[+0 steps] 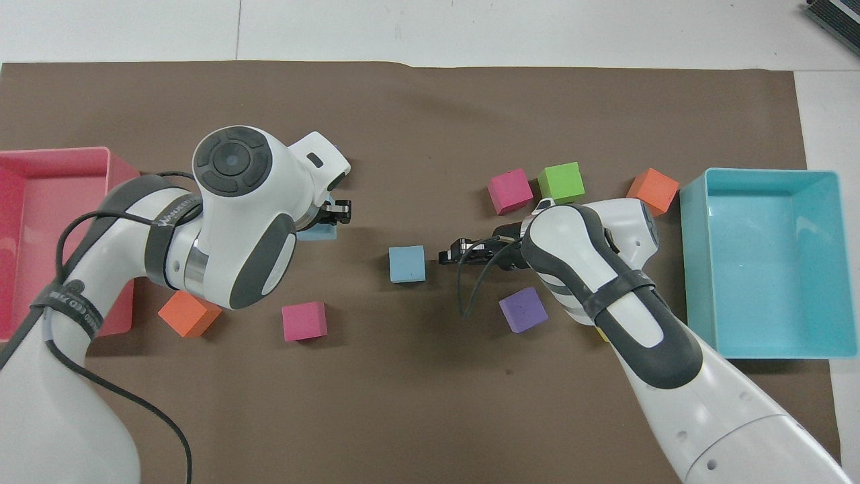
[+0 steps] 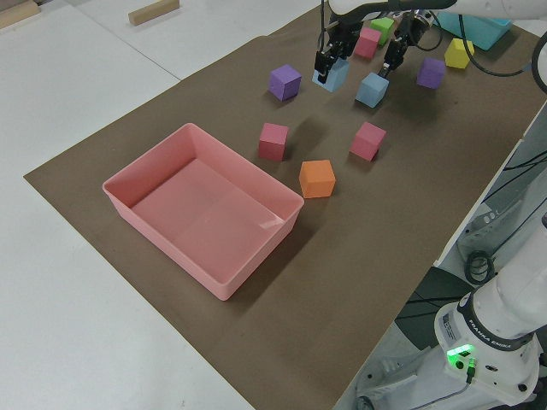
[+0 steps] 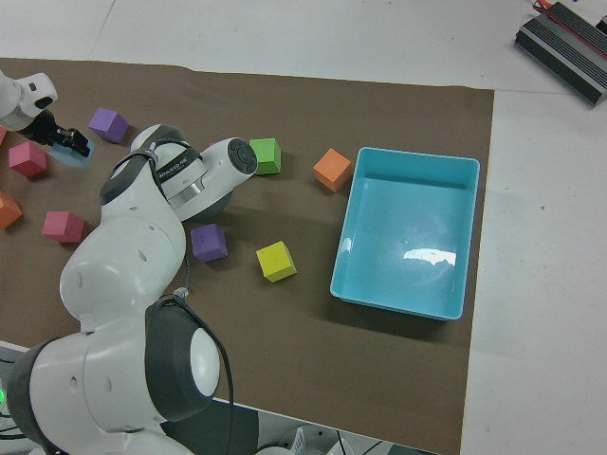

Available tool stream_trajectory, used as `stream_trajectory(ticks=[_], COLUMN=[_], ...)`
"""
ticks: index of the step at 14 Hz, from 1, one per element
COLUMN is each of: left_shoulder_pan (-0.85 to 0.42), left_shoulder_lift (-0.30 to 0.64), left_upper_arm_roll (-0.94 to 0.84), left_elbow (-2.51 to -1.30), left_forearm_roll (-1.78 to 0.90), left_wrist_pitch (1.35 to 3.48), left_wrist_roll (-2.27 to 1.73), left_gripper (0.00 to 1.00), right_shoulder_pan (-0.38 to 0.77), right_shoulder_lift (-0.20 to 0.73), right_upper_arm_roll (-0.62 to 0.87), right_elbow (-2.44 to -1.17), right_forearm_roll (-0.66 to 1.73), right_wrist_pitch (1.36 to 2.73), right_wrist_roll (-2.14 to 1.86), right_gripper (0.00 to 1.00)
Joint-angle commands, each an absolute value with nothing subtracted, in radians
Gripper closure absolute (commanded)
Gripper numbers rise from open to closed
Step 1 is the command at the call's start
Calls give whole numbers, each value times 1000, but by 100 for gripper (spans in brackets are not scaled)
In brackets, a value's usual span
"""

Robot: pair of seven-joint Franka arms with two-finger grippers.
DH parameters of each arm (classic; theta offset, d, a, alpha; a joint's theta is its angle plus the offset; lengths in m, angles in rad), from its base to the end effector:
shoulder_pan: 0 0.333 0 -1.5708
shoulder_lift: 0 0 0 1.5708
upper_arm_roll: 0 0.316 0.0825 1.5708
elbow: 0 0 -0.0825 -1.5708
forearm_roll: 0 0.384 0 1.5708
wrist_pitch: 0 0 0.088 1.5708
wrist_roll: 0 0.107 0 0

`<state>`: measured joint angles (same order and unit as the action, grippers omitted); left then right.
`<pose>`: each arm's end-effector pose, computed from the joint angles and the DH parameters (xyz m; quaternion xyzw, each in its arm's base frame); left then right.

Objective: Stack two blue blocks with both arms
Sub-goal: 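Lift and carry the held cube above the center light-blue cube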

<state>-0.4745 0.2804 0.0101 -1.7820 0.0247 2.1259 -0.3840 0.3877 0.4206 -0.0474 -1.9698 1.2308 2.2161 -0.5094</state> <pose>0.5715 -0.2855 0.4041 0.9983 -0.0466 0.0339 0.0020 0.5650 0.2337 0.2573 -0.9043 0.0134 0.0322 0.4255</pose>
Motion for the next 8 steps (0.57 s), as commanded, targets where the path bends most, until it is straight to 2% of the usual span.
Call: stream_trajectory(ticks=[1, 8], left_shoulder_pan=[-538, -636], left_shoulder_lift=[294, 327], left_upper_arm_roll=[23, 20], left_elbow=[-1758, -1741], left_forearm_roll=[52, 5], left_wrist_pitch=[2120, 2158], left_wrist_roll=[-478, -547], left_gripper=[100, 100], right_shoulder_pan=[388, 387], right_shoulder_lift=[414, 414], right_upper_arm_roll=[-41, -40], right_elbow=[-1987, -1987], right_forearm_roll=[1262, 1261], right_wrist_pitch=[2241, 2241], right_wrist_roll=[-557, -557], right_gripper=[100, 100])
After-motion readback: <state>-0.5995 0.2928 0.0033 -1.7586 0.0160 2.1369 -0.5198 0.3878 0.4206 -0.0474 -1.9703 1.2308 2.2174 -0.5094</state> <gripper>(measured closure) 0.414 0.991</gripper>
